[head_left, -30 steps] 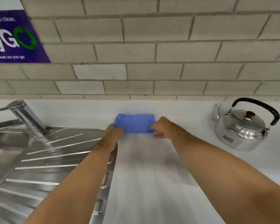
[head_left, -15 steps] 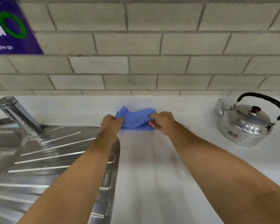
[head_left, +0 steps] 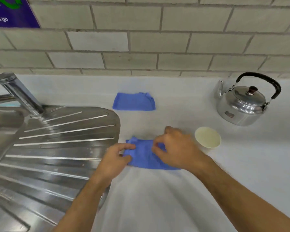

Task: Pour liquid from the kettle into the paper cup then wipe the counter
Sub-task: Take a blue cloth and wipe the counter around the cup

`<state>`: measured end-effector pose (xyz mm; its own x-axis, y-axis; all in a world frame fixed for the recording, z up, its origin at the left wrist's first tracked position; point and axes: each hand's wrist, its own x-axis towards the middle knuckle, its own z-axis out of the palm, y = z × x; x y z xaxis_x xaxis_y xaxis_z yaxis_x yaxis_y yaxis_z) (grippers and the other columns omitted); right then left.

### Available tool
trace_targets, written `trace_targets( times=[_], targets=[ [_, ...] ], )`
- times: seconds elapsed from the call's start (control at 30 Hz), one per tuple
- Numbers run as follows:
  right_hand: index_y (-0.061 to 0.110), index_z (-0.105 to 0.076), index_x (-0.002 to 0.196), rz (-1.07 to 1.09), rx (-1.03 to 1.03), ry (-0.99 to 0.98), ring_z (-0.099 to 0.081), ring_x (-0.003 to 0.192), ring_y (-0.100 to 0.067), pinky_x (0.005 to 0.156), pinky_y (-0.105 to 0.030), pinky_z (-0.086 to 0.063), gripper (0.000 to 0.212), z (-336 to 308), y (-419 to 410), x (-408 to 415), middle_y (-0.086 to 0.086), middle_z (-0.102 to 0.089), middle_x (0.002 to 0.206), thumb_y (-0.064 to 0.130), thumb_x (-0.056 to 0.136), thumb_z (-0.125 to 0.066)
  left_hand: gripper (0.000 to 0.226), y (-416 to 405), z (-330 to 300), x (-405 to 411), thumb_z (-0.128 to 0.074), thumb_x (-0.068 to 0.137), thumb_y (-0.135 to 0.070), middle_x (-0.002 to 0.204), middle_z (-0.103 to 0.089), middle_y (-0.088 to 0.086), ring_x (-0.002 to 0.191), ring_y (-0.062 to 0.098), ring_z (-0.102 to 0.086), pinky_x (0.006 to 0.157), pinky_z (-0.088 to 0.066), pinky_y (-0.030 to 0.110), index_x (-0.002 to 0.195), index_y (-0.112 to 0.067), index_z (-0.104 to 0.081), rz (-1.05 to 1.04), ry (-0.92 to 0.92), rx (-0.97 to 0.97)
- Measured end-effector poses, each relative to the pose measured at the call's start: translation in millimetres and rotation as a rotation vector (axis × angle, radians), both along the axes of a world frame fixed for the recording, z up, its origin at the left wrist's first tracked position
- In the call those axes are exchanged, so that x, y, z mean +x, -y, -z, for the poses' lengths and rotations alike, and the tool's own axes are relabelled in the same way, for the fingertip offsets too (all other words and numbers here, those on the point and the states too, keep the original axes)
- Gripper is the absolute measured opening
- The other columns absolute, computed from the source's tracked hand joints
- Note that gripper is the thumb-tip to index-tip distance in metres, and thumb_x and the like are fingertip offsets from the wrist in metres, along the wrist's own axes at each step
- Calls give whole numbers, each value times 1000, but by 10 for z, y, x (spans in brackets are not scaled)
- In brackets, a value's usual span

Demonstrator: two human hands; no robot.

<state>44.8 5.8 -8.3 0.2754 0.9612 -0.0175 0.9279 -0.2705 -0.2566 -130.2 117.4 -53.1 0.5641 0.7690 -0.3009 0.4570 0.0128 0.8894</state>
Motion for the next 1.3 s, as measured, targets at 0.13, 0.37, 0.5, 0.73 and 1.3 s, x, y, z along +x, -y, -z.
trace_targets(
  times=[0.13,0.37,0.5,0.73,1.3],
  targets=[
    [36,-48,142,-429,-20,-98,-39,135,-20,103,-36,-33,41,405,68,-145,4,-44,148,31,101,-43,38,226,21,-119,-59,73,4,88,-65,1,67,17,-59,64,-47,24,101,-20,-71,-8,-113,178],
    [45,-16,152,-380,-20,13,-5,152,-22,117,-41,-11,52,894,407,-367,16,-12,163,49,101,-23,48,676,131,-336,-56,80,3,125,-44,6,112,24,-52,97,-41,28,125,-13,-56,-90,-212,568],
    [51,-27,147,-330,1,25,-23,145,-21,106,-41,-24,45,841,303,-275,21,-24,159,46,102,-28,50,951,220,-464,-51,84,6,134,-40,5,116,15,-46,96,-25,6,132,-8,-51,-33,-189,586],
    [42,-49,139,-255,34,-129,-27,145,-15,109,-38,-19,40,812,-99,-162,19,-38,153,25,106,-36,43,883,180,-655,-44,94,-3,141,-41,-4,125,7,-41,100,-24,4,135,-15,-47,-34,-96,467],
    [38,-40,146,-52,55,-133,-17,150,-17,118,-36,-11,42,788,236,-367,14,-31,158,29,105,-37,53,953,399,-749,-25,102,-25,161,-9,-1,144,2,5,113,10,15,152,-12,-12,189,-219,643]
  ],
)
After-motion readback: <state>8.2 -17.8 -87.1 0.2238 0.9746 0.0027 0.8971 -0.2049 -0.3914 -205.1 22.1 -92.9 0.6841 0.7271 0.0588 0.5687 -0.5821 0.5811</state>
